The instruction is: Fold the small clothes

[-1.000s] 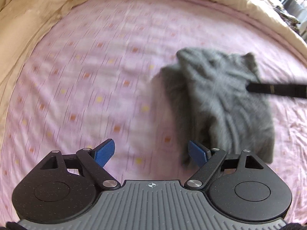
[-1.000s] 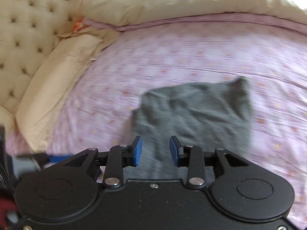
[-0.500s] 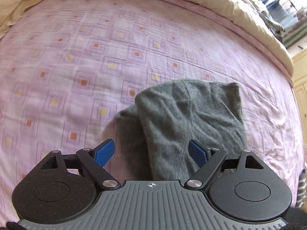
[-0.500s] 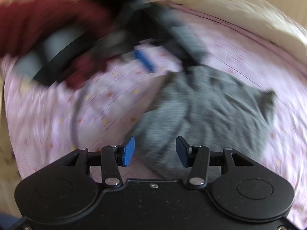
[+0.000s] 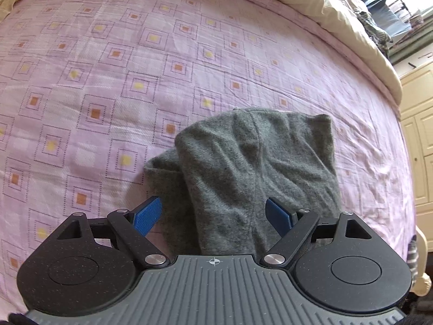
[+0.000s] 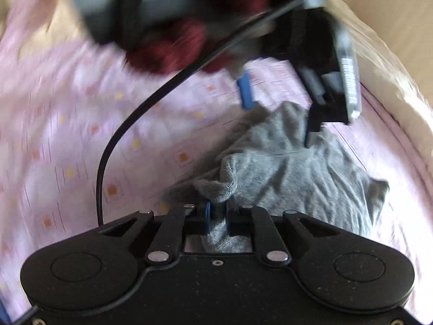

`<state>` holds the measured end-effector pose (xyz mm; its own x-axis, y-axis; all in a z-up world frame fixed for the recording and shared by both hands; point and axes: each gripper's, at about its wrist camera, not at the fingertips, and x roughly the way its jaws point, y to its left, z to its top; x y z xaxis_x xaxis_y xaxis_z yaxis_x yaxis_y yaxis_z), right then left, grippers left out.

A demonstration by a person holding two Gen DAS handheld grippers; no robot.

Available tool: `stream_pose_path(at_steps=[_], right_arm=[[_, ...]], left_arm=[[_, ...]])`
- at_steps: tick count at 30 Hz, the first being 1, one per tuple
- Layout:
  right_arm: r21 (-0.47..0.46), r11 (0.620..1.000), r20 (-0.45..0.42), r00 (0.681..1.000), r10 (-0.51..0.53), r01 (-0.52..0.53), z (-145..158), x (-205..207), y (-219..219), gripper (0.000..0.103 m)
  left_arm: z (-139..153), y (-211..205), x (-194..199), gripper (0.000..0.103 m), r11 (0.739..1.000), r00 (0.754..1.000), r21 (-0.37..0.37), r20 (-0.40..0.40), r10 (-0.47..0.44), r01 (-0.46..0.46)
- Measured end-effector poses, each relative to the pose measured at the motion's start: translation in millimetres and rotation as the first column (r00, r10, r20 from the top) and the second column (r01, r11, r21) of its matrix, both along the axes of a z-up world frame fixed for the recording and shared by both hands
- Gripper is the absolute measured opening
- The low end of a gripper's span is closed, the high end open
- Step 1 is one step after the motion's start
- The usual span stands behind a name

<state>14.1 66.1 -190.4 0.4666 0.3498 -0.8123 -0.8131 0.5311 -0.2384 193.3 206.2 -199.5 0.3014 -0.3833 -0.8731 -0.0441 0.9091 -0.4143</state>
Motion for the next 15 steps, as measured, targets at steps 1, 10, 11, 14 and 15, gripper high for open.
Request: stream_pose_path(at_steps=[1, 10, 11, 14, 15], right_arm=[[0.017, 1.0, -0.005, 1.0, -0.008, 0.008, 3.5, 2.4, -3.9, 0.016], [0.105, 0.993, -0.078, 0.996, -0.042, 0.05, 13.0, 7.5, -15.7, 0.015], [0.115, 0.992, -0.083, 0.996, -0.043, 0.052, 16.3, 6.5, -17.8, 0.015], [0.151, 0.987, -0.087, 0.996, -0.035, 0.048, 25.6, 2.2, -22.1, 0.014], [0.156, 0.987, -0.086, 0.996, -0.029, 0.043, 27.1, 1.2, -22.1, 0.014]], left_arm=[[-1.0, -1.1, 1.1, 0.083, 1.0, 1.0, -0.008, 0.002, 0.004, -0.004], [-11.6, -15.5, 11.6, 0.01, 0.999, 0.999, -0.003, 0.034, 0.043, -0.043], [-10.8, -15.4, 10.5, 0.011, 0.998, 0.998, 0.006, 0.036, 0.057, -0.058], [3.8, -15.2, -1.1, 0.01, 0.997, 0.993, 0.021, 0.097, 0.065, -0.068], [9.6, -14.2, -6.7, 0.01, 0.998, 0.991, 0.03, 0.122, 0.057, -0.061]])
